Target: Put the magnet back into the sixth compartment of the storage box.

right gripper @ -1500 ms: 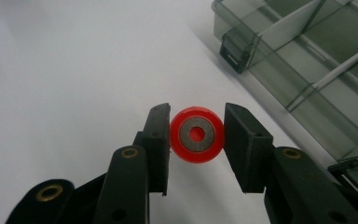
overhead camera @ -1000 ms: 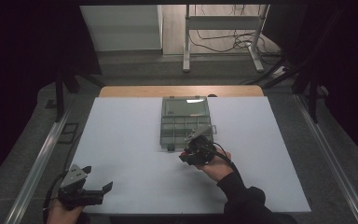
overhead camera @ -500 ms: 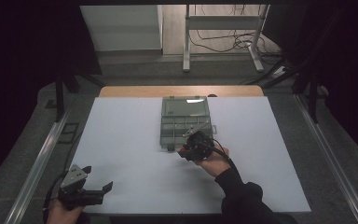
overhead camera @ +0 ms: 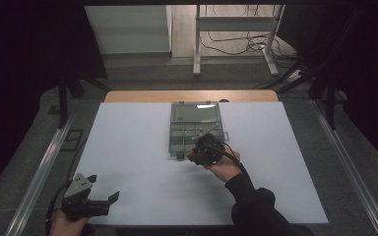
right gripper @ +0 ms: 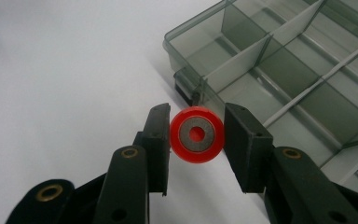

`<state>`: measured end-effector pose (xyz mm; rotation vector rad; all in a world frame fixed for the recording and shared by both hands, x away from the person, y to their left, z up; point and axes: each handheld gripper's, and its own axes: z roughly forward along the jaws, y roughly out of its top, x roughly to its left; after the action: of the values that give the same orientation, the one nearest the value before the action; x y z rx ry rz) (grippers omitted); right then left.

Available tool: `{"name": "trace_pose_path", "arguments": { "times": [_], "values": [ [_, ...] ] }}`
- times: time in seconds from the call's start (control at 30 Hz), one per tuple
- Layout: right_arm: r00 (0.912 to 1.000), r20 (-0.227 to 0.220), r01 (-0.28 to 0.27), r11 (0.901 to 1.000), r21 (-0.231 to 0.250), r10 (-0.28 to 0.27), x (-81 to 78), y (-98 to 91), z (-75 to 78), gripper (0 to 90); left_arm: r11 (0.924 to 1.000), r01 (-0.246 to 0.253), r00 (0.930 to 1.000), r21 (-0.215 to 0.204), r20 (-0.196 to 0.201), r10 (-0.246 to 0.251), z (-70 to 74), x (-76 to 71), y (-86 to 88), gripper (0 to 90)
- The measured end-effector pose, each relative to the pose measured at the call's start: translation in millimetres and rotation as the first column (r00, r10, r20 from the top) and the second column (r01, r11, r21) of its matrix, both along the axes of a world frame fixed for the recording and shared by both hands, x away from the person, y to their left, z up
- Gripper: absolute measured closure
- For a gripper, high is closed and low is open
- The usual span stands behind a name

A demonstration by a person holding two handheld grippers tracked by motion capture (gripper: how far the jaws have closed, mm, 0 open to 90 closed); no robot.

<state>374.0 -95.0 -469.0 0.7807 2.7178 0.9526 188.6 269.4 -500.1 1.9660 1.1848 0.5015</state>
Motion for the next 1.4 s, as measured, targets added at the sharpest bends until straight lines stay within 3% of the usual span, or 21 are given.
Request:
{"name": "trace_pose_path", "arguments": {
  "times": [0.57, 1.4],
  "values": [
    [0.9997, -0.015, 0.022, 0.9997, 0.006, -0.021, 16.7, 4.3, 4.0, 62.7, 1.0, 0.0, 1.0, 0.002, -0.001, 0.0, -0.1, 0.2, -0.2, 2.4],
    [0.9986, 0.006, 0.052, 0.9986, -0.011, -0.052, 37.2, 9.6, 4.0, 62.7, 1.0, 0.002, 1.0, 0.001, 0.002, -0.002, 0.0, -0.2, -0.2, 2.4]
  ]
}}
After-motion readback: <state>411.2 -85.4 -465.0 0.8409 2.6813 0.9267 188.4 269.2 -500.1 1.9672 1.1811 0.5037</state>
